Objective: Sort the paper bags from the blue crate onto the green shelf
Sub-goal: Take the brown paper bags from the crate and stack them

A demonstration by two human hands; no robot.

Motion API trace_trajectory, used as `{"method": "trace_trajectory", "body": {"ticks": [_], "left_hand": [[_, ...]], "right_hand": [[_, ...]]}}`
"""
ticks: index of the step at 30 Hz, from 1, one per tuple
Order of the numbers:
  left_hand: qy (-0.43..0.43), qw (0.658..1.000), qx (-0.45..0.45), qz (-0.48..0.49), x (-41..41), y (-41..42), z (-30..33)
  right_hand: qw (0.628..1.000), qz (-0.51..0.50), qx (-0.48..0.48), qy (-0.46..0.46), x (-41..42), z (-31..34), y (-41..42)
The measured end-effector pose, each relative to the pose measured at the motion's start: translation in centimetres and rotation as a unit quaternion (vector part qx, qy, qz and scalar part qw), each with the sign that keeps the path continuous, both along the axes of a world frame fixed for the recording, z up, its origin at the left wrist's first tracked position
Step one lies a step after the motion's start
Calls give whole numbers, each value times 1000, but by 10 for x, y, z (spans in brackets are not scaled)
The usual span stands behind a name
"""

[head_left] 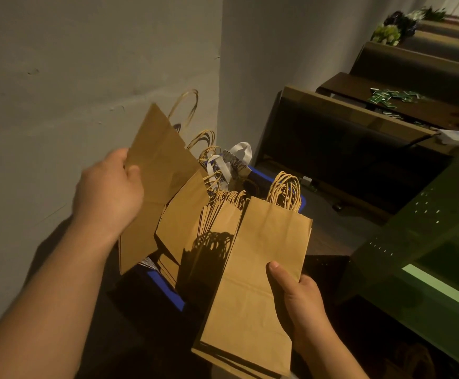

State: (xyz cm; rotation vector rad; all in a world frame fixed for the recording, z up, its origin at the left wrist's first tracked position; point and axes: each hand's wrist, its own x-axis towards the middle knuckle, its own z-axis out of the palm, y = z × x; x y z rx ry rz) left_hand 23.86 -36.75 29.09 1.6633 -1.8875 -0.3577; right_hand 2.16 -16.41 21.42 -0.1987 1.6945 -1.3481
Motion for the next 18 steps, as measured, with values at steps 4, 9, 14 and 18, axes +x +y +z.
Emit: {"method": "trace_trajectory", "body": {"ticks": [4, 9, 14, 18], "left_hand": [[16, 999, -46, -10, -3, -1, 21], [21, 995, -95, -37, -5, -2, 40], [81, 991, -101, -38, 1, -16, 48], [142, 986, -70, -46, -4, -25, 45]], "right_hand": [[1000, -1, 7, -5, -3, 1, -1], [1000, -15, 21, 8, -7, -5, -1], [999, -21, 28, 19, -10, -10, -3], [999, -21, 30, 10, -9, -7, -4]]}}
